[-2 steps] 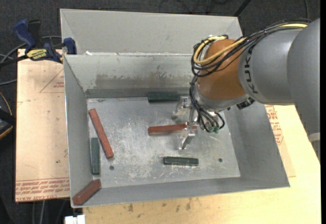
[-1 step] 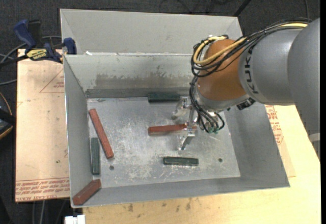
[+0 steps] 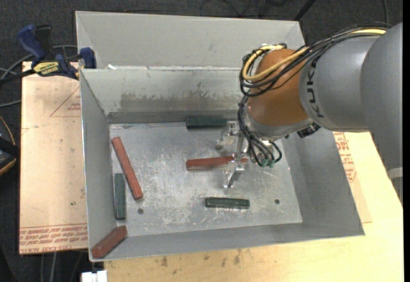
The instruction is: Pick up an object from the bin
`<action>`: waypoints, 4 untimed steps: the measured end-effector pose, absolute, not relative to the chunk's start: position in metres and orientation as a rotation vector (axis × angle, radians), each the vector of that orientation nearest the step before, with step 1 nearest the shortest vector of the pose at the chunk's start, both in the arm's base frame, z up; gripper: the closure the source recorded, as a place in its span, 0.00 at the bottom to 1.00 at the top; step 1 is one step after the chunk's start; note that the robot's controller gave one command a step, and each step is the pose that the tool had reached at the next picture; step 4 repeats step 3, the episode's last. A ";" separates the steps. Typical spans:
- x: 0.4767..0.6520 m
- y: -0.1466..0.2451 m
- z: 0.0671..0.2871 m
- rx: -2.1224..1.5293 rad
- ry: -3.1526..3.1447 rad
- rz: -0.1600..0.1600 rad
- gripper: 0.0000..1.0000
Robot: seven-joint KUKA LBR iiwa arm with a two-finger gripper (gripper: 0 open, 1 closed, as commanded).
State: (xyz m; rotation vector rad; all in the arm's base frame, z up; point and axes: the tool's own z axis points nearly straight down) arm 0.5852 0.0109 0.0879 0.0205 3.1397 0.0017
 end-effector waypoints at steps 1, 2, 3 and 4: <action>0.579 0.034 0.079 -0.371 3.101 -0.003 1.00; 0.579 0.034 0.079 -0.371 3.101 -0.003 1.00; 0.569 0.047 0.229 -0.257 3.124 0.002 1.00; 0.569 0.047 0.229 -0.257 3.124 0.002 1.00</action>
Offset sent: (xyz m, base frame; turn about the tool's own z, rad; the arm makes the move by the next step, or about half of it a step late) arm 0.0000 0.0000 0.0000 0.0000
